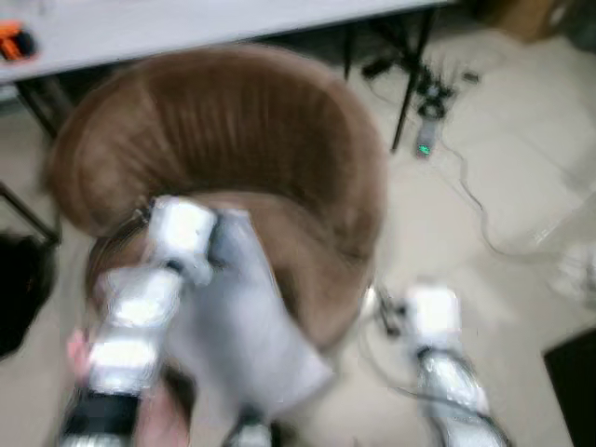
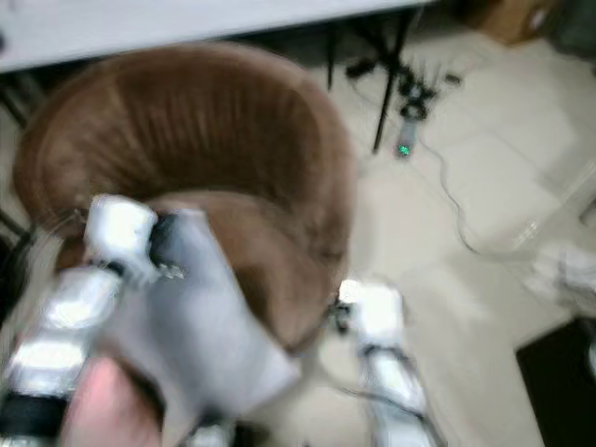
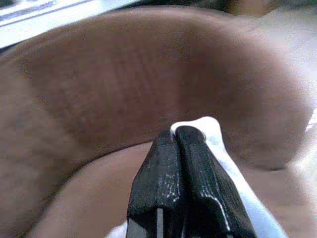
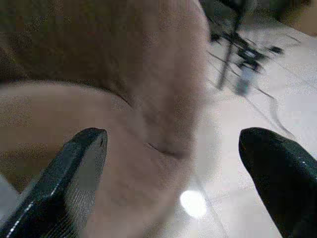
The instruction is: Move the pillow to the sofa from floor
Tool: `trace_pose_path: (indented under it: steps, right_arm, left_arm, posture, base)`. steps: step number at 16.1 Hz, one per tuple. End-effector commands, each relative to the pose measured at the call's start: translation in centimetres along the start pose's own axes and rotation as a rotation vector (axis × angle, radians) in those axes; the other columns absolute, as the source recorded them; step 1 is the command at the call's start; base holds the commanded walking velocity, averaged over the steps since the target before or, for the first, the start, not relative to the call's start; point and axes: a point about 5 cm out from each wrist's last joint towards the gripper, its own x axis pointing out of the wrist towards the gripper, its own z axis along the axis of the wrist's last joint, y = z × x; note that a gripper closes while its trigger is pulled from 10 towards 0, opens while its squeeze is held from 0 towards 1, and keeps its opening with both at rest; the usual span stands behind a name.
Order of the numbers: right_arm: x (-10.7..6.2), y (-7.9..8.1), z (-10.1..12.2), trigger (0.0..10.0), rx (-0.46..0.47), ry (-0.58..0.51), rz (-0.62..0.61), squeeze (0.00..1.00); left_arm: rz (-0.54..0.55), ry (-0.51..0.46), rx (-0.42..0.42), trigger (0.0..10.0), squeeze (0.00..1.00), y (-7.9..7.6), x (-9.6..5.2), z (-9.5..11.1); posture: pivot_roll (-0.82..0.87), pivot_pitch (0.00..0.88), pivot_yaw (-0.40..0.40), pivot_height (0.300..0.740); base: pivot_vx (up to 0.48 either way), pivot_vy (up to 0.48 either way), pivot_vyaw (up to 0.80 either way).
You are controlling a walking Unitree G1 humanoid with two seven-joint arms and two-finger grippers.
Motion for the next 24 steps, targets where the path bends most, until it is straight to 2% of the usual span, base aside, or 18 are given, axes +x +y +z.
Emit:
trace_pose_path:
  steps: [1, 3, 4, 5, 6, 7, 8, 11, 12, 13, 15, 18, 21, 24]
  right_arm:
    - [-0.8, -1.0, -1.1, 10.0, -0.015, 0.042, -0.026, 0.00]
    - [-0.8, -0.8, -1.2, 10.0, -0.010, 0.044, -0.026, 0.00]
    - [-0.8, -0.6, -1.3, 10.0, -0.007, 0.046, -0.027, 0.00]
    - [-0.8, -0.5, -1.4, 10.0, -0.005, 0.048, -0.028, 0.00]
    - [-0.9, -0.5, -1.4, 10.0, -0.004, 0.049, -0.028, 0.00]
    - [-1.0, -0.3, -1.5, 10.0, -0.001, 0.051, -0.026, 0.00]
    - [-1.0, -0.1, -1.6, 10.0, 0.002, 0.052, -0.025, 0.00]
    - [-0.9, 0.2, -1.6, 10.0, 0.009, 0.047, -0.029, 0.00]
    - [-0.9, 0.3, -1.6, 10.0, 0.014, 0.046, -0.033, 0.00]
    - [-1.0, 0.4, -1.6, 10.0, 0.021, 0.046, -0.037, 0.00]
    - [-1.0, 0.7, -1.6, 10.0, 0.024, 0.046, -0.037, 0.00]
    - [-1.2, 0.8, -1.6, 10.0, 0.024, 0.041, -0.045, 0.00]
    - [-1.8, 0.7, -1.8, 10.0, 0.025, 0.047, -0.062, 0.00]
    - [-2.7, 0.8, -1.9, 10.0, 0.022, 0.057, -0.066, 0.00]
  left_arm:
    - [-0.024, -0.081, -0.011, 10.0, 0.00, -0.6, 0.8, 2.0]
    - [-0.046, -0.093, -0.027, 10.0, 0.00, -0.8, 1.0, 2.4]
    - [-0.021, -0.094, -0.027, 10.0, 0.00, -0.1, 1.6, 3.0]
    - [0.036, -0.108, -0.035, 10.0, 0.00, 1.8, 2.5, 4.2]
    - [0.058, -0.113, -0.035, 10.0, 0.00, 2.6, 2.8, 4.7]
    - [0.141, -0.156, -0.003, 10.0, 0.00, 6.4, 4.1, 7.8]
    - [0.173, -0.179, 0.041, 10.0, 0.00, 8.2, 4.6, 9.8]
    - [0.221, -0.201, 0.136, 10.0, 0.00, 11.5, 5.4, 14.1]
    - [0.231, -0.207, 0.176, 10.0, 0.00, 12.1, 5.7, 15.3]
    - [0.222, -0.205, 0.199, 10.0, 0.00, 12.1, 6.1, 16.2]
    - [0.228, -0.136, 0.217, 10.0, 0.00, 12.3, 6.7, 15.8]
    - [0.188, -0.005, 0.297, 10.0, 0.00, 11.6, 7.3, 13.8]
    - [0.207, 0.091, 0.360, 10.0, 0.00, 10.8, 7.8, 12.1]
    - [0.250, 0.194, 0.337, 10.0, 0.00, 9.5, 8.3, 9.8]
  posture:
    - [0.06, 0.134, 0.059, 0.740]
    - [0.06, 0.131, 0.065, 0.740]
    - [0.06, 0.128, 0.067, 0.740]
    - [0.07, 0.125, 0.068, 0.740]
    - [0.07, 0.125, 0.068, 0.740]
    - [0.07, 0.124, 0.072, 0.740]
    - [0.07, 0.121, 0.079, 0.740]
    - [0.07, 0.119, 0.095, 0.740]
    - [0.06, 0.118, 0.100, 0.740]
    - [0.06, 0.120, 0.106, 0.740]
    - [0.05, 0.120, 0.115, 0.740]
    - [0.03, 0.130, 0.126, 0.740]
    - [0.01, 0.143, 0.127, 0.740]
    - [-0.02, 0.177, 0.131, 0.740]
  base:
    - [0.435, 0.000, 0.00]
    - [0.214, 0.000, 0.00]
    - [0.000, 0.000, 0.00]
    - [0.000, 0.000, 0.00]
    - [0.000, 0.000, 0.00]
    - [0.000, 0.000, 0.00]
    - [0.000, 0.000, 0.00]
    - [0.000, 0.000, 0.00]
    - [0.000, 0.000, 0.00]
    - [0.000, 0.000, 0.00]
    - [0.000, 0.000, 0.00]
    - [0.000, 0.000, 0.00]
    - [0.000, 0.000, 0.00]
    - [0.000, 0.000, 0.00]
